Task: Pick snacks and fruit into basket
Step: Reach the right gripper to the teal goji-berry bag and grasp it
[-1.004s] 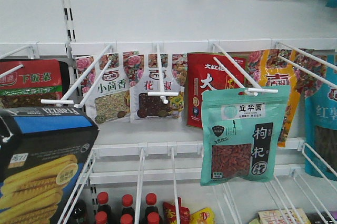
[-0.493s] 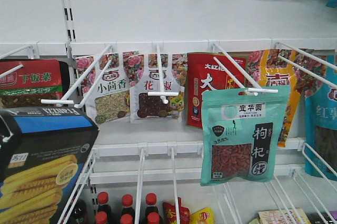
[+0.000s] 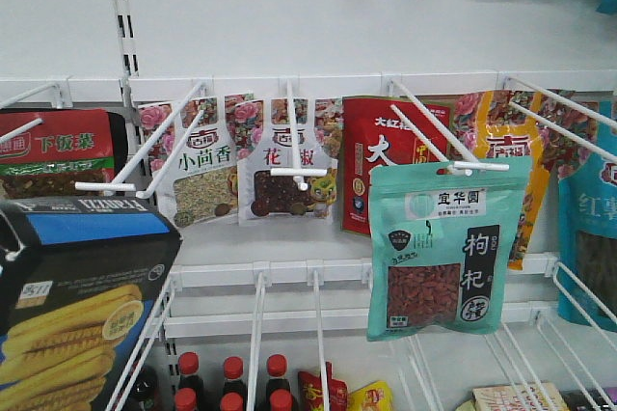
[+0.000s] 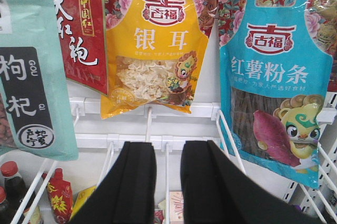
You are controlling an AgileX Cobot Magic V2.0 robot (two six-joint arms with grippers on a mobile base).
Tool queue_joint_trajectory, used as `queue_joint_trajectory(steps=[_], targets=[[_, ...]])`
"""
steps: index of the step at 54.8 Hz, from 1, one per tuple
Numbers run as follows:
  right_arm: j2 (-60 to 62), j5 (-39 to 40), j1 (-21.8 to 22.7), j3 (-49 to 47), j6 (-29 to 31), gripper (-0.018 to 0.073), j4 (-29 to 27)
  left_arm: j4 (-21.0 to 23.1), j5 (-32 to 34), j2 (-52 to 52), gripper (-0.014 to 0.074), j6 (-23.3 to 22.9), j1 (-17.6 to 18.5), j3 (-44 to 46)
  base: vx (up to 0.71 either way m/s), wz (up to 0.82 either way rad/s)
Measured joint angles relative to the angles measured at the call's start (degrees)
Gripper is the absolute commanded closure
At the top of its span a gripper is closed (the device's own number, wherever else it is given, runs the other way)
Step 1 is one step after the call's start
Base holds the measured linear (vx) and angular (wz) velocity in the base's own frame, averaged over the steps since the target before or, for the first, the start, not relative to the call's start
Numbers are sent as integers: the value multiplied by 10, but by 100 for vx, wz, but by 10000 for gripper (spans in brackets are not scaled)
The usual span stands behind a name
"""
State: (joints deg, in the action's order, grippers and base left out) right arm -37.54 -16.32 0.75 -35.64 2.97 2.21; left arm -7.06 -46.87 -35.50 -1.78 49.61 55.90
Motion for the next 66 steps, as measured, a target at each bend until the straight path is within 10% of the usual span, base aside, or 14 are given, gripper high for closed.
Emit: queue_joint_trajectory(steps=[9, 23, 33, 66], targets=[[0, 0, 0, 0, 0, 239, -1, 0, 0, 0, 607, 0, 0, 0, 0, 0], [0, 1, 0, 0, 0, -174, -16, 0, 0, 0, 607, 0, 0, 0, 0, 0], [-31, 0, 0, -15, 40, -162, -83, 0, 0, 0, 607, 0, 0, 0, 0, 0], [-185, -139, 127, -56, 655, -116, -685, 0, 0, 0, 607, 0, 0, 0, 0, 0]])
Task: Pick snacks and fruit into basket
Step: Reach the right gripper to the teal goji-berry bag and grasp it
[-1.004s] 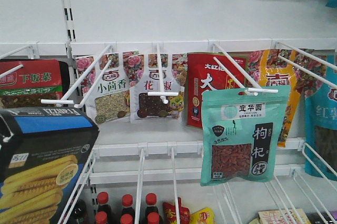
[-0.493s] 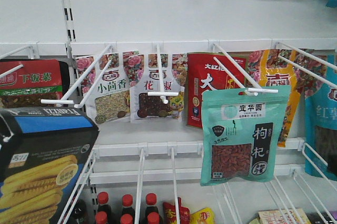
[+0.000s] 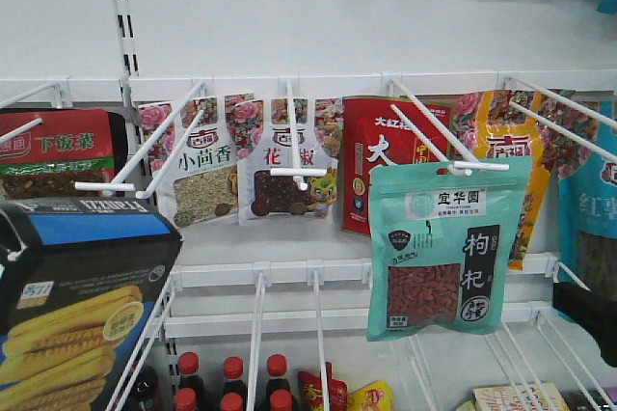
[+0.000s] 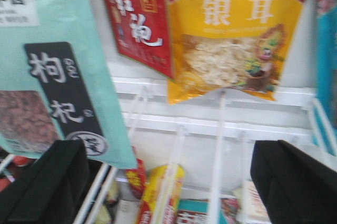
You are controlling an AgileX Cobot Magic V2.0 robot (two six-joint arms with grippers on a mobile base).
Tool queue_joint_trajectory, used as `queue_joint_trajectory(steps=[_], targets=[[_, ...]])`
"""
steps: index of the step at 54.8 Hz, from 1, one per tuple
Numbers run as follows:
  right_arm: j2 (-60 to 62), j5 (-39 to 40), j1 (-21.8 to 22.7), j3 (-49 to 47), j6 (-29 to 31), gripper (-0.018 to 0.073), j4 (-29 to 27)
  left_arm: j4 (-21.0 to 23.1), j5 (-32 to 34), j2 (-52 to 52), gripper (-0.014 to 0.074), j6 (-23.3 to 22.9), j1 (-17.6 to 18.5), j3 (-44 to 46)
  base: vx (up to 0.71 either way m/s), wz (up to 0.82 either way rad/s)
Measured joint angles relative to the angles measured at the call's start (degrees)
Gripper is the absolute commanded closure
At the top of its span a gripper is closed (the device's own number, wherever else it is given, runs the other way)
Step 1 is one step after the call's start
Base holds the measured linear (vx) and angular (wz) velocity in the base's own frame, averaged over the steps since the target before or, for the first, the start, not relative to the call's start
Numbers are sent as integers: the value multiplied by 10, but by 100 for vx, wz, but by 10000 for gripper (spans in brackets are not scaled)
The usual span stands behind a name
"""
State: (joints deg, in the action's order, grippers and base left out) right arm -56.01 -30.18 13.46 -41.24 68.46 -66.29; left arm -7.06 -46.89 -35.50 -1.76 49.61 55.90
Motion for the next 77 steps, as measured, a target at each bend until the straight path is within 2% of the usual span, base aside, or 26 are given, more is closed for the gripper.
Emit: queue_joint_trajectory(steps=[2, 7, 18, 27, 33, 43, 50, 57, 67, 77], targets=[[-12, -16, 8, 0, 29, -114, -40, 0, 0, 0, 607, 0, 0, 0, 0, 0], [-36, -33, 16, 0, 69, -111, -89, 0, 0, 0, 607, 0, 0, 0, 0, 0], [-60, -50, 17, 0, 132, -106, -123, 0, 0, 0, 607, 0, 0, 0, 0, 0], [-86, -115, 21, 0, 194, -97, -180, 0, 0, 0, 607, 0, 0, 0, 0, 0], [-117, -175, 44, 0, 238, -90, -211, 0, 0, 0, 607, 0, 0, 0, 0, 0], [-167, -290, 109, 0, 308, -71, -246, 0, 0, 0, 607, 0, 0, 0, 0, 0], [-201, -355, 127, -4, 351, -52, -285, 0, 0, 0, 607, 0, 0, 0, 0, 0], [-237, -362, 130, -15, 373, -29, -289, 0, 0, 0, 607, 0, 0, 0, 0, 0], [-274, -362, 129, -58, 373, -23, -275, 0, 0, 0, 607, 0, 0, 0, 0, 0], [-293, -364, 88, -96, 369, -23, -272, 0, 0, 0, 607, 0, 0, 0, 0, 0]])
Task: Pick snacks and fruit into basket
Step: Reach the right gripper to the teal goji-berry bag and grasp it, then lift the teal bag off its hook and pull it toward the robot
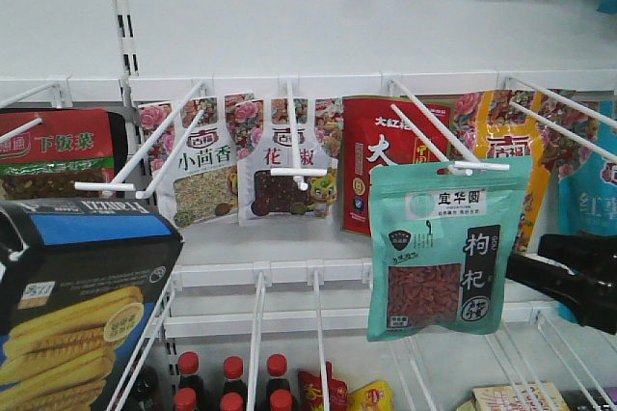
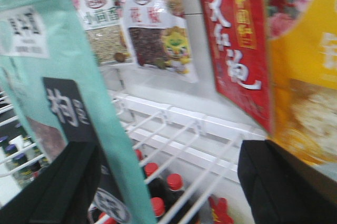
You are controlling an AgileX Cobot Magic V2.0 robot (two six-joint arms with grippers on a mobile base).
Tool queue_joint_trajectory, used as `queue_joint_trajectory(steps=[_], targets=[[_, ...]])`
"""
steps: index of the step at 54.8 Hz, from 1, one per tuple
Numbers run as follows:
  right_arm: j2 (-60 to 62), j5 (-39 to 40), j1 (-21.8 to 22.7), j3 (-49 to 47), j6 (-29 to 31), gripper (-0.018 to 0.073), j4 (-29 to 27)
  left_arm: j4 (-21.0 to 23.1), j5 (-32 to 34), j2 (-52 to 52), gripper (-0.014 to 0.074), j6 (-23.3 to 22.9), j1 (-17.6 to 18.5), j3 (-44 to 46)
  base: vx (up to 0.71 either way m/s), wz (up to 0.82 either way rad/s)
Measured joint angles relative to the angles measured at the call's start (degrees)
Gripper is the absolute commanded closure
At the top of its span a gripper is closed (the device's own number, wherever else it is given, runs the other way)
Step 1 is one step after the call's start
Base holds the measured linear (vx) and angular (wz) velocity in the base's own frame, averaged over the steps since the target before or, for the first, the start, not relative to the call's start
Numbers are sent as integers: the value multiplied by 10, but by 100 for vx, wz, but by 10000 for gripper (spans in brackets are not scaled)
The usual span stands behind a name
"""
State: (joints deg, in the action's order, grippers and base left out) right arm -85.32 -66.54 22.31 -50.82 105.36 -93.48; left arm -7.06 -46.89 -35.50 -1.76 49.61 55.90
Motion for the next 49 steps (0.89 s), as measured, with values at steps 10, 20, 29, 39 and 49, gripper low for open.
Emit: queue_joint_trajectory(steps=[10, 20, 29, 39, 49], targets=[[-31, -4, -49, -23, 1, -23, 7, 0, 0, 0, 607, 0, 0, 0, 0, 0], [-70, -4, -86, -54, 6, -23, 9, 0, 0, 0, 607, 0, 0, 0, 0, 0], [-80, -4, -115, -68, 7, 34, 10, 0, 0, 0, 607, 0, 0, 0, 0, 0], [-80, -4, -132, -69, 7, 281, 17, 0, 0, 0, 607, 0, 0, 0, 0, 0], [-80, -4, -132, -69, 8, 573, 19, 0, 0, 0, 607, 0, 0, 0, 0, 0]])
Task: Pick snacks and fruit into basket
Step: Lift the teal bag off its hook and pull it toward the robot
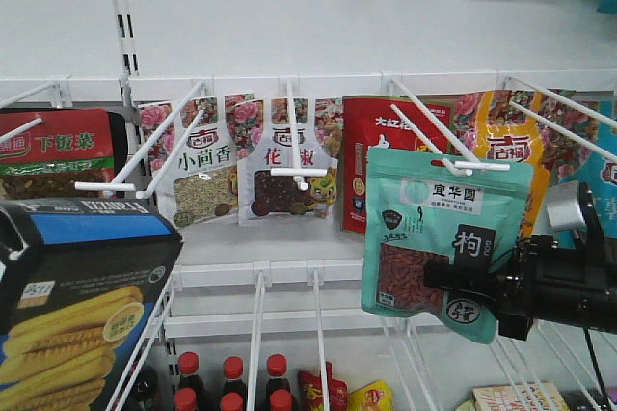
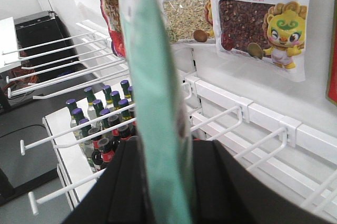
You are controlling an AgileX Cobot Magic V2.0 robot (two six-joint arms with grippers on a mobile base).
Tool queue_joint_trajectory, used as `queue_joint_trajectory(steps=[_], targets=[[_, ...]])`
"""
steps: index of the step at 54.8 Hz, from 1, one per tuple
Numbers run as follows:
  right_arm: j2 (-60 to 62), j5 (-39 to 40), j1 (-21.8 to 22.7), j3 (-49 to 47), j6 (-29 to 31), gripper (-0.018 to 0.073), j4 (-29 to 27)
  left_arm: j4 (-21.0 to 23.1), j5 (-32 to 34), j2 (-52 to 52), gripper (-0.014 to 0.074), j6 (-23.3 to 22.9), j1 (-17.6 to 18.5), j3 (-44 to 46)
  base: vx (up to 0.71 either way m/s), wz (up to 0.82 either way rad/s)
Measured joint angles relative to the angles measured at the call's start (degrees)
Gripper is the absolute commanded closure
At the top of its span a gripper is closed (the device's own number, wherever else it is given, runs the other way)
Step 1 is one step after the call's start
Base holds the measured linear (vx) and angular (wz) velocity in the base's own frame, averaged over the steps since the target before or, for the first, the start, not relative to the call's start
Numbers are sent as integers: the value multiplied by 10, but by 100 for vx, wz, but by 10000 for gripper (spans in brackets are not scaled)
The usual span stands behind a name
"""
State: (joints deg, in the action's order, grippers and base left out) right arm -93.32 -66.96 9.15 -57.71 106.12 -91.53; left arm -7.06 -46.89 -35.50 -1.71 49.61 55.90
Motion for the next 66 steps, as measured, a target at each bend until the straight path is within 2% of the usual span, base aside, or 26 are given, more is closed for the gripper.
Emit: queue_joint_trajectory(steps=[15, 36, 42, 49, 55, 66], targets=[[23, 1, 0, 7, -11, 570, 29, 0, 0, 0, 607, 0, 0, 0, 0, 0], [145, 2, 0, 117, -25, 570, 33, 0, 0, 0, 607, 0, 0, 0, 0, 0], [185, 2, 0, 141, -50, 569, 35, 0, 0, 0, 607, 0, 0, 0, 0, 0], [230, -3, 0, 166, -78, 568, 92, 0, 0, 0, 607, 0, 0, 0, 0, 0], [267, -4, 0, 183, -112, 567, 111, 0, 0, 0, 607, 0, 0, 0, 0, 0], [336, 6, 0, 188, -219, 567, 132, 0, 0, 0, 607, 0, 0, 0, 0, 0]])
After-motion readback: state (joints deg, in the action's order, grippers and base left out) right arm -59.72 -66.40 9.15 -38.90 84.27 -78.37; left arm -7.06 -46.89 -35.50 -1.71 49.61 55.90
